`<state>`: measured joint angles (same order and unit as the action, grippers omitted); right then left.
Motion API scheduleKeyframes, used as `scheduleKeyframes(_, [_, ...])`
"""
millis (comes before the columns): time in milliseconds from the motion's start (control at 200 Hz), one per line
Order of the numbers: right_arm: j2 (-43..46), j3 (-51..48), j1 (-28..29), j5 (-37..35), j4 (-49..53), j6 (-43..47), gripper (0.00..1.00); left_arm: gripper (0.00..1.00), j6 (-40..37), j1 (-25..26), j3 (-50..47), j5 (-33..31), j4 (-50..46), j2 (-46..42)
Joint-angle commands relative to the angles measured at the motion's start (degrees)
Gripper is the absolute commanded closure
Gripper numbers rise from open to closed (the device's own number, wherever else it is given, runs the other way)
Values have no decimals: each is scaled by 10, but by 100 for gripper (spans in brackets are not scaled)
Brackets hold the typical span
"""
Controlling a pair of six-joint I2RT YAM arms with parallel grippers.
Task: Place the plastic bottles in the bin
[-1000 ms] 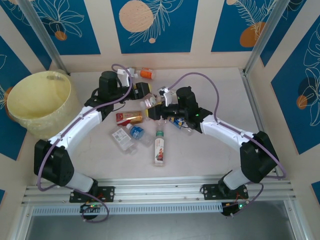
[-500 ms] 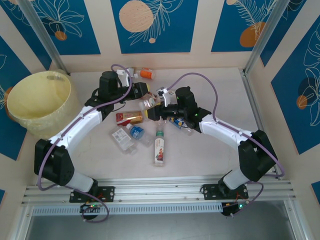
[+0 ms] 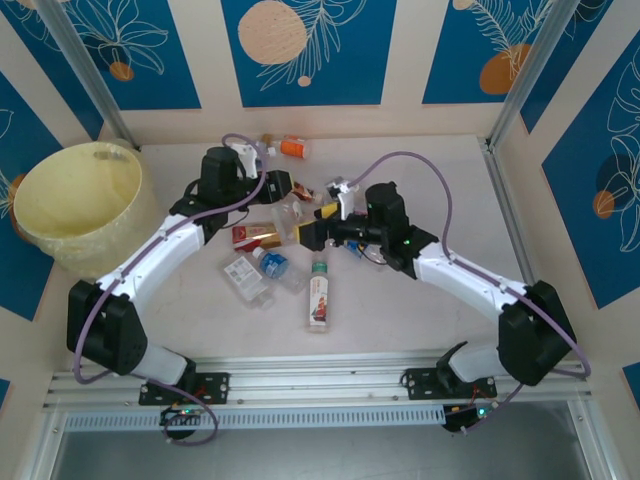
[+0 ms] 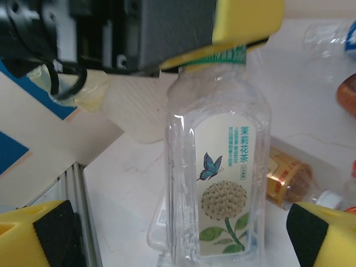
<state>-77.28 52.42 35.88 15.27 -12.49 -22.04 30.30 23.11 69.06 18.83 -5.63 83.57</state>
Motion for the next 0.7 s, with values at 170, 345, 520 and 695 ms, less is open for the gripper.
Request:
scheduleKeyframes(170, [85, -70, -7, -198, -26, 4, 0, 100, -11, -6, -6, -86, -30, -36])
scheduleKeyframes(345, [103, -85, -18, -266, -18, -31, 0, 100, 1, -21, -15, -118, -45, -62])
scheduleKeyframes(520, [122, -113, -31, -289, -44, -55, 0, 100, -6, -30, -24, -196, -55, -111])
scheduleKeyframes(695, [136, -128, -33, -318, -45, -45, 0, 100, -66, -33, -3, -229, -79, -156])
